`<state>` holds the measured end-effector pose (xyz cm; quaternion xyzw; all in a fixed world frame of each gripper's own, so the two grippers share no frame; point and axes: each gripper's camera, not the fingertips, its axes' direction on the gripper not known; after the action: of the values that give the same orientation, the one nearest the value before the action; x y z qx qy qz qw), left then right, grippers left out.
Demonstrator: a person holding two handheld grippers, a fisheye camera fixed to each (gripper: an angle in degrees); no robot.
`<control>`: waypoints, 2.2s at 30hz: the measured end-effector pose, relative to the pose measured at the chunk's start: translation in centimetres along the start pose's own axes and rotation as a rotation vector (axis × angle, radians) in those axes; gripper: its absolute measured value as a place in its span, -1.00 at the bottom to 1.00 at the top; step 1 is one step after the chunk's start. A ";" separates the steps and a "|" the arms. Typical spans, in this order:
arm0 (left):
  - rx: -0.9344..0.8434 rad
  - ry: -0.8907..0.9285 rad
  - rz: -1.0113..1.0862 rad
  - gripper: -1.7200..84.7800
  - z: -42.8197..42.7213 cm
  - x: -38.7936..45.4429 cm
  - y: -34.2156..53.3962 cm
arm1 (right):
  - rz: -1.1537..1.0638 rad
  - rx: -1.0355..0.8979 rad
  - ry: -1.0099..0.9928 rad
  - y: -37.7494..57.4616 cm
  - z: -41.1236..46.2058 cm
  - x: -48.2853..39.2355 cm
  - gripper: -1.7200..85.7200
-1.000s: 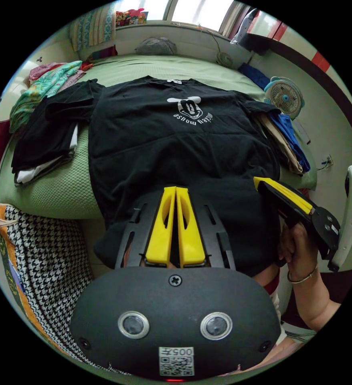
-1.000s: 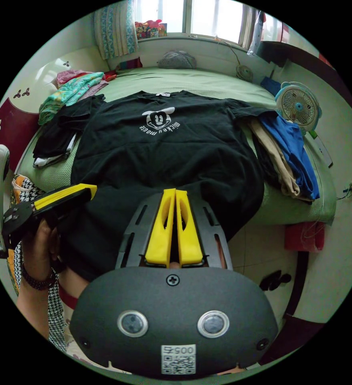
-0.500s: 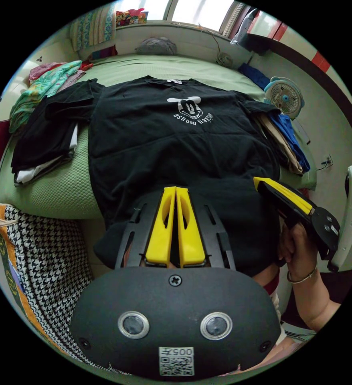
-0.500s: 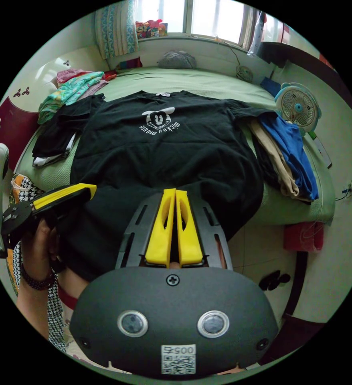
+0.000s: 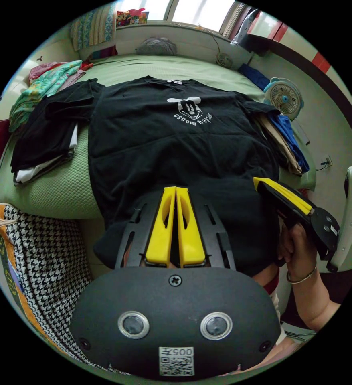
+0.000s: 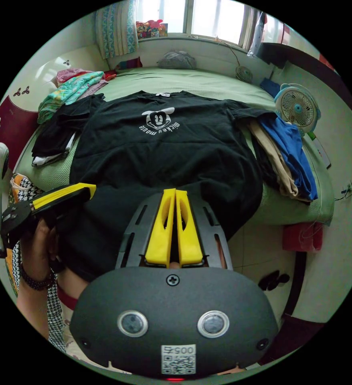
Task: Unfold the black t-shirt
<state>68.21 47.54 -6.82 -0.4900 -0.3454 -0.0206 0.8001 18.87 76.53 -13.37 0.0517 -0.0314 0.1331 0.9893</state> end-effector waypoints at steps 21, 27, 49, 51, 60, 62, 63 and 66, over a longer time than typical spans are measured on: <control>0.003 0.000 0.001 -0.97 -0.5 -2.2 -0.4 | -0.003 0.000 0.005 -1.0 0.7 -1.6 -0.98; -0.002 0.007 0.001 -0.97 -0.7 -3.4 -0.8 | -0.002 -0.001 0.007 -1.7 1.1 -2.4 -0.98; -0.015 0.033 -0.010 -0.98 -2.7 -10.3 -2.6 | 0.001 0.010 0.005 -6.0 3.5 -6.2 -0.98; -0.015 0.035 -0.013 -0.98 -2.9 -11.1 -2.8 | -0.005 0.008 0.014 -6.6 3.8 -6.7 -0.98; -0.033 0.067 -0.012 -0.98 -4.2 -15.4 -4.1 | 0.002 -0.014 -0.001 -9.9 5.4 -8.8 -0.98; -0.035 0.085 -0.014 -0.98 -4.5 -16.5 -4.3 | -0.006 -0.010 0.027 -10.7 5.8 -9.9 -0.98; -0.037 0.101 -0.019 -0.98 -4.7 -17.2 -4.5 | -0.008 -0.009 0.036 -10.9 6.0 -10.2 -0.98; -0.044 0.128 -0.033 -0.98 -5.3 -19.1 -4.9 | -0.029 -0.014 0.095 -12.2 6.6 -11.8 -0.98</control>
<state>54.71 34.92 -15.45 -0.4994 -0.3008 -0.0727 0.8092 10.42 61.03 -8.88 0.0387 0.0152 0.1208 0.9918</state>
